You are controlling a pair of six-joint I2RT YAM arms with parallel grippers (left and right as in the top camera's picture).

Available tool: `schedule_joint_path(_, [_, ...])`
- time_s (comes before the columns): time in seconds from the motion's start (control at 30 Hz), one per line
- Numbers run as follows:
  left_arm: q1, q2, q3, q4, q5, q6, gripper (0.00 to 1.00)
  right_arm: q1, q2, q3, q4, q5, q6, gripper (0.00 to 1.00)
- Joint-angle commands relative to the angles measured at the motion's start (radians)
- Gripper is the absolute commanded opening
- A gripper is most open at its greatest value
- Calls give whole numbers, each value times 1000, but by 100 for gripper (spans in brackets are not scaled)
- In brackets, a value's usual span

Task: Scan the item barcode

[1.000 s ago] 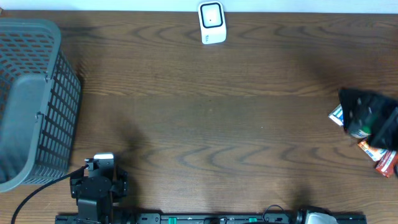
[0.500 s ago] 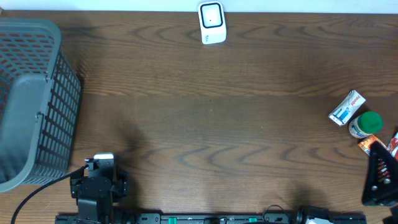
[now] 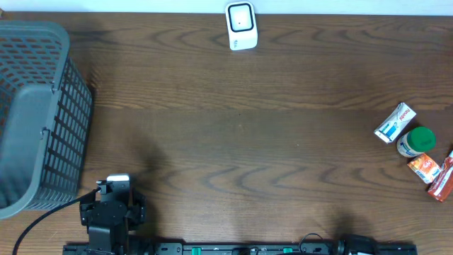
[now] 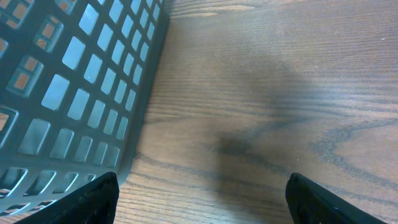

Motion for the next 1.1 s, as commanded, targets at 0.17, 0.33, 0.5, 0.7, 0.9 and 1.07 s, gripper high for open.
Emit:
schedule_joint_path(0.17, [3,-2,8,-2,-3,-9,86,3,-182,-333,208,21,-7,99])
schedule_joint_path(0.33, [3,-2,8,-2,-3,-9,86,3,-249,-509,306,21,-7,99])
schedule_joint_path(0.5, [3,-2,8,-2,-3,-9,86,12,-273,-645,366,20,-2,99])
schedule_joint_path(0.7, [3,-2,8,-2,-3,-9,86,55,-327,-815,453,21,-3,99])
schedule_joint_path(0.9, [3,-2,8,-2,-3,-9,86,95,-442,-997,525,21,-3,99])
schedule_joint_path(1.07, [3,-2,8,-2,-3,-9,86,120,-548,-1159,572,21,-3,99])
